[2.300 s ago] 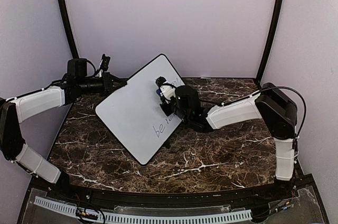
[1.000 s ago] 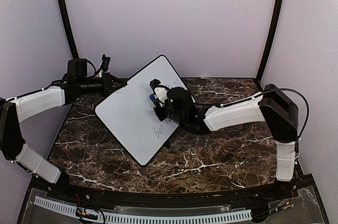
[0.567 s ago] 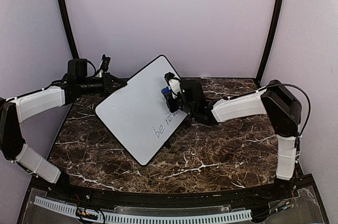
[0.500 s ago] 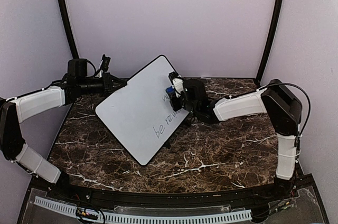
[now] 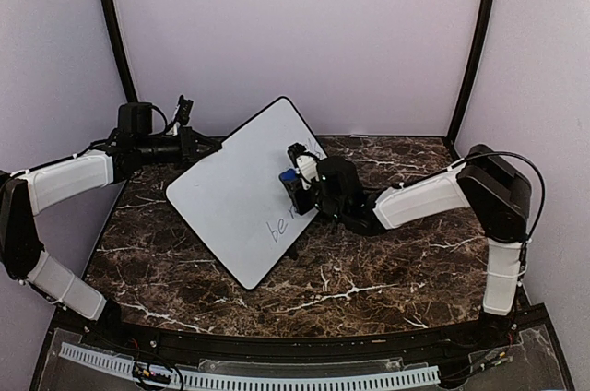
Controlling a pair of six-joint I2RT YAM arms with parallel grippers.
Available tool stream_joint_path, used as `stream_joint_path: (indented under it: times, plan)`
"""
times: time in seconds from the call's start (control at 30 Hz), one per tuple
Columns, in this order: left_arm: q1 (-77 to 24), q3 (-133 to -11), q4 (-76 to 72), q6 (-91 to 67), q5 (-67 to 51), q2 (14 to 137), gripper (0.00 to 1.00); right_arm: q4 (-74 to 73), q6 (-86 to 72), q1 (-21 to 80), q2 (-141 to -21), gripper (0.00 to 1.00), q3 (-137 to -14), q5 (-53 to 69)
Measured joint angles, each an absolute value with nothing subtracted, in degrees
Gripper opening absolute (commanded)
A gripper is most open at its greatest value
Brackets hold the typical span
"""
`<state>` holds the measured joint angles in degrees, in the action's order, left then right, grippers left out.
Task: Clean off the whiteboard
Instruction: Erase the whiteboard at the center of the board.
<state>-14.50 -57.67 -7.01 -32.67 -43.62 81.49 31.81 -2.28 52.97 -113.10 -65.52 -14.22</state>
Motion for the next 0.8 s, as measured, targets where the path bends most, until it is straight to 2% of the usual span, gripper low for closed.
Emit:
stream_joint_path:
  times: [0.23, 0.53, 0.8]
  plan:
    - [-14.50, -57.67, -7.05, -32.67, -43.46, 81.49, 0.00, 30.59, -3.31, 53.41, -113.03, 0.22, -66.24, -13.17]
    - [-14.48, -57.67, -7.22, -32.67, -43.24, 81.49, 0.00, 26.83, -4.12, 49.17, -114.65, 0.22, -74.28, -6.04]
    - [-14.52, -57.67, -6.87, -32.88, -43.44, 81.49, 0.00, 31.20, -5.93, 48.62, -114.21, 0.22, -69.67, -2.83]
